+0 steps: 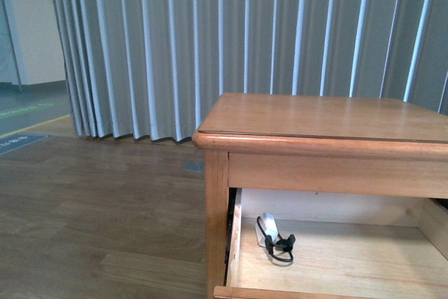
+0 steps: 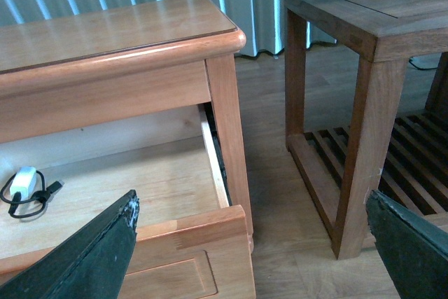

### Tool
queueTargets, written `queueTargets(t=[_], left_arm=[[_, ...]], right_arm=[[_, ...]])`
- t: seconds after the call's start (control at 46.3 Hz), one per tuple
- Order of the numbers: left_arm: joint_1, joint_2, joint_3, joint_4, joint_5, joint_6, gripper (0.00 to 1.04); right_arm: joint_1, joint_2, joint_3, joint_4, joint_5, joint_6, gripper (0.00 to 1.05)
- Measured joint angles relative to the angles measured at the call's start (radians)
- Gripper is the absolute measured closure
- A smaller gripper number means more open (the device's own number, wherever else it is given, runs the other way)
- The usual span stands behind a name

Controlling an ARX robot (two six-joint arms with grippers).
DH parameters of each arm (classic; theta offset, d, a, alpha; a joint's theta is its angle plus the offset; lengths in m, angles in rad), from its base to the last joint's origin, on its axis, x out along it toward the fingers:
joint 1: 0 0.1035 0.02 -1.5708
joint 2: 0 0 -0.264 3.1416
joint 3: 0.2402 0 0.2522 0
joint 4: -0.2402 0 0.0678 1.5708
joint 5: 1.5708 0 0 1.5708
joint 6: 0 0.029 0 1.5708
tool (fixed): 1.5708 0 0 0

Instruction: Put charger into drawer

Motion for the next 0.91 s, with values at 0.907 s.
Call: queueTargets(t=[0.907], left_arm=[[0.002, -0.097, -0.104, 0.019, 0.0, 0.019, 0.85]], right_arm=[[0.05, 0.056, 0.004, -0.04, 0.058, -0.104, 0.08]])
